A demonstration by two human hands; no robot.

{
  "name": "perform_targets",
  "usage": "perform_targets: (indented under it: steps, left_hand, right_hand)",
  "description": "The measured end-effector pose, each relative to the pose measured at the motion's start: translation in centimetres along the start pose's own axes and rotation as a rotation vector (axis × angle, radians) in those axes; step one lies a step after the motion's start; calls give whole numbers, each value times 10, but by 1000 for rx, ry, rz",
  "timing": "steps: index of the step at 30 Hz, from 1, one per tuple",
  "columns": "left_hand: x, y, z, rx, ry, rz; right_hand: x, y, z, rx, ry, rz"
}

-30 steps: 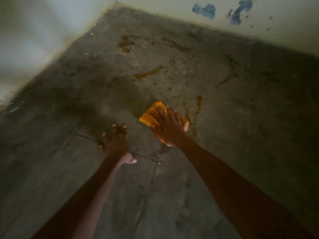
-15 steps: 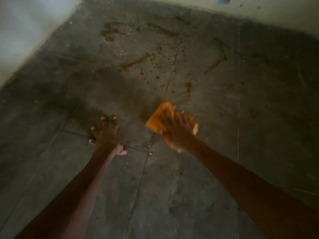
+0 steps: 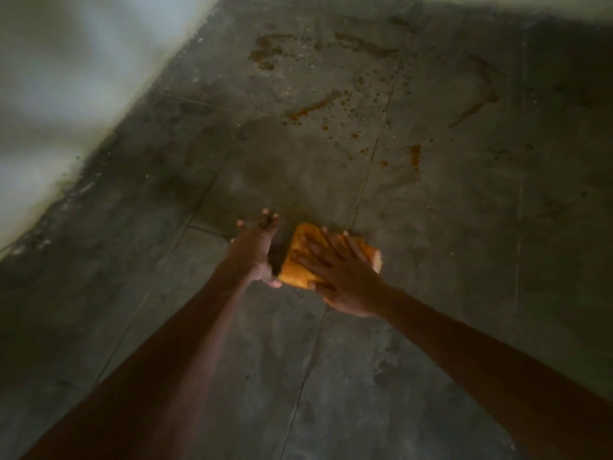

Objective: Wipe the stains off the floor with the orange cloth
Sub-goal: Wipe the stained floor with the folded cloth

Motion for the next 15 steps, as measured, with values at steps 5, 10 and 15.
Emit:
perform_targets:
  steps: [5, 10, 15]
  left_hand:
    - [29, 23, -12, 19, 4, -123]
    - [23, 20, -12, 1, -7, -97]
    - [17, 26, -17, -18, -40, -67]
  right_hand:
    - [-65, -1, 11, -16, 51, -117]
    - [14, -64, 20, 48, -54, -371]
    - [4, 23, 3, 44, 7, -61]
Point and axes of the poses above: each hand's wrist, its own y-axis away from the middle knuckle, its own z-axis out of the back of the hand, x = y × z, the point moved 1 cm from there along -y, towards the middle knuckle, and after that the axes turned 13 degrees about -z, right-handed, at the moved point
